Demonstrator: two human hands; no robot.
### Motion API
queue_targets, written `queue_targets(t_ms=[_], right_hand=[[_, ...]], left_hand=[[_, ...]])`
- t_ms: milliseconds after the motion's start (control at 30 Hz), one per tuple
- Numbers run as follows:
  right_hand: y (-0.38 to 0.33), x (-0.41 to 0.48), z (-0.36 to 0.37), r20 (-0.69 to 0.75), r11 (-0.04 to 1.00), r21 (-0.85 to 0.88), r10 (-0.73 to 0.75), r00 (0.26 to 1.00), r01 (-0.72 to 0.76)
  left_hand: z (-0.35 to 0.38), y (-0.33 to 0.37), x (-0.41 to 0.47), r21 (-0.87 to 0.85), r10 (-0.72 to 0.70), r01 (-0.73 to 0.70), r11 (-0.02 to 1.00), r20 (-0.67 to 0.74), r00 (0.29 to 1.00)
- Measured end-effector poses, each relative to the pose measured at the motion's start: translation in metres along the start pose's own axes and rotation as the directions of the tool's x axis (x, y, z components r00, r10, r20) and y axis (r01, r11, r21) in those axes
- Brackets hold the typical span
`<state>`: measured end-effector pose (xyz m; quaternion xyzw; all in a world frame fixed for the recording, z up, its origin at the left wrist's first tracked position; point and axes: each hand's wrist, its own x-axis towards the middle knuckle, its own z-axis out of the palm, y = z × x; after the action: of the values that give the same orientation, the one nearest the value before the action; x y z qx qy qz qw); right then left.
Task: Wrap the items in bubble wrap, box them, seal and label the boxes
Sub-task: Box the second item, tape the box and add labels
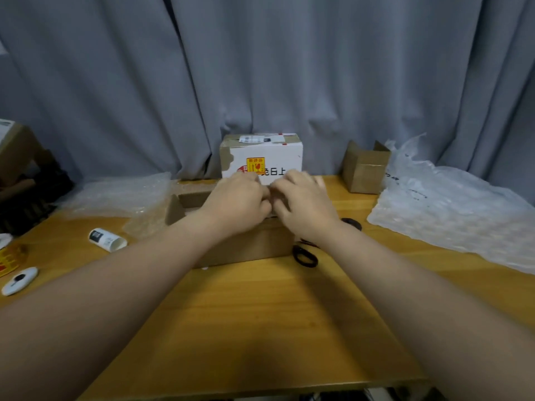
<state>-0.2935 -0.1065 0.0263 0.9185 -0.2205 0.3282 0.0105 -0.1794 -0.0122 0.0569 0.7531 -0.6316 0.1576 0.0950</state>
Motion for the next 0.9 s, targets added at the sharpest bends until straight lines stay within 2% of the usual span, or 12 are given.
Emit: queue_targets(t_ms=[100,200,333,467,567,700,767,833,900], right_hand=[[0.035,-0.010,-0.015,-0.078,0.998,-0.033,0.052,0.996,-0.055],[0.092,-0.033,-0.027,-0.050,0.967,-0.080,0.240,0.969,-0.244],[0.173,-0.064,-0.043,0.010,0.853,-0.214,0.489,0.872,-0.476],[0.242,-0.079,-0.054,0.024,0.739,-0.330,0.628,0.778,-0.587],[0.283,-0.081,-0.051,0.065,0.687,-0.296,0.708,0.704,-0.664],[0.316,-0.080,-0.035,0.205,0.654,-0.108,0.751,0.627,-0.749],[0.327,-0.081,-0.023,0.232,0.638,-0.129,0.764,0.603,-0.759],[0.334,-0.083,-0.014,0.144,0.634,-0.183,0.774,0.617,-0.752],[0.334,-0.084,-0.011,-0.041,0.621,-0.116,0.777,0.629,-0.775]], left_hand=[[0.001,0.022,0.017,-0.109,0.039,-0.047,0.993,-0.072,0.997],[0.011,0.054,0.042,-0.157,0.075,-0.090,0.984,-0.098,0.992],[0.034,0.096,0.083,-0.168,0.121,-0.126,0.978,-0.039,0.992],[0.059,0.135,0.127,-0.235,0.125,-0.121,0.965,0.005,0.992],[0.074,0.158,0.153,-0.252,0.138,-0.123,0.960,0.044,0.989],[0.093,0.172,0.165,-0.304,0.157,-0.133,0.943,0.054,0.986],[0.100,0.173,0.165,-0.311,0.166,-0.134,0.941,0.078,0.983],[0.105,0.170,0.164,-0.320,0.172,-0.133,0.938,0.096,0.980],[0.107,0.165,0.165,-0.358,0.156,-0.114,0.927,0.092,0.983]])
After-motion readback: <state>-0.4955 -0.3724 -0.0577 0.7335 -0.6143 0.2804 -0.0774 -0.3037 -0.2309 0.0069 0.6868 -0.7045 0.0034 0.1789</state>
